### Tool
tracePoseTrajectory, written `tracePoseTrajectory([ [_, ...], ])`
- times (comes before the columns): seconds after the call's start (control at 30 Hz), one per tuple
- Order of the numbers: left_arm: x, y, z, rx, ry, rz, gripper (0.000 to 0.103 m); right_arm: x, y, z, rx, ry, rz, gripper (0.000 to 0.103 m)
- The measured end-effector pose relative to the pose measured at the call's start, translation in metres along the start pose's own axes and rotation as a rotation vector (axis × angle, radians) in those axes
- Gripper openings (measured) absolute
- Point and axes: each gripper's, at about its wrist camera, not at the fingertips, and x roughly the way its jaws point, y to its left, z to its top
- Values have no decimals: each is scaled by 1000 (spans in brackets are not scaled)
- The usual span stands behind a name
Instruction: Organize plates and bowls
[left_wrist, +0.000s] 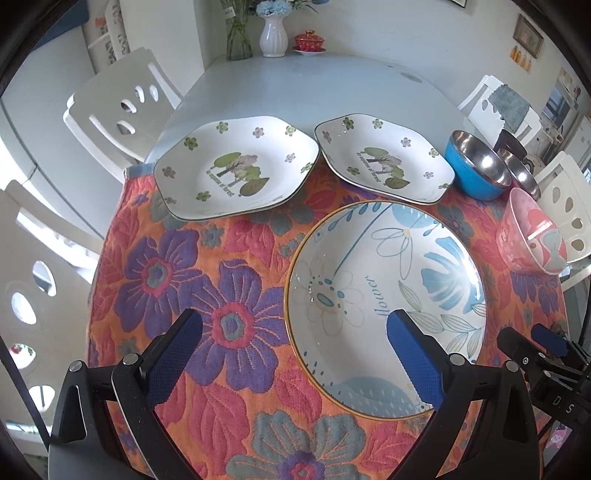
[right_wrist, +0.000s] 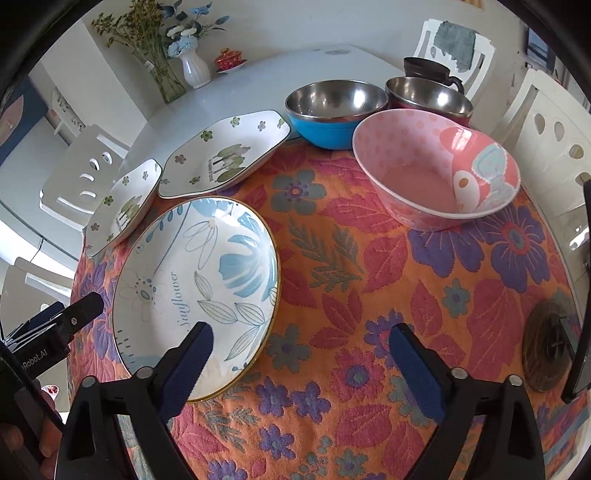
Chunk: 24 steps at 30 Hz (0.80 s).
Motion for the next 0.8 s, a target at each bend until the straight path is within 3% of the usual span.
tracePoseTrajectory([
  [0.2, 13, 10, 0, -41, 19, -22, 96, 15, 7, 6, -28, 21, 25, 79],
  [0.37, 28, 23, 1, -98, 47, -92, 94, 29, 4, 11, -19, 47, 110, 70],
  [0.43, 36, 29, 0, -124, 66, -117, 82, 36, 6, 14, -21, 63, 124, 63],
  [0.57, 55, 35, -1, -153, 117, -173, 72, 48, 14, 25, -45, 82, 132, 53],
  [0.63, 64, 36, -1, -164, 135, -206, 60, 54, 16, 31, -49, 86, 134, 47],
  [0.7, 69, 35, 1, -158, 134, -208, 57, 62, 16, 38, -44, 95, 125, 37],
  [0.8, 71, 33, 7, -132, 119, -200, 44, 72, 15, 44, -39, 106, 134, 25],
])
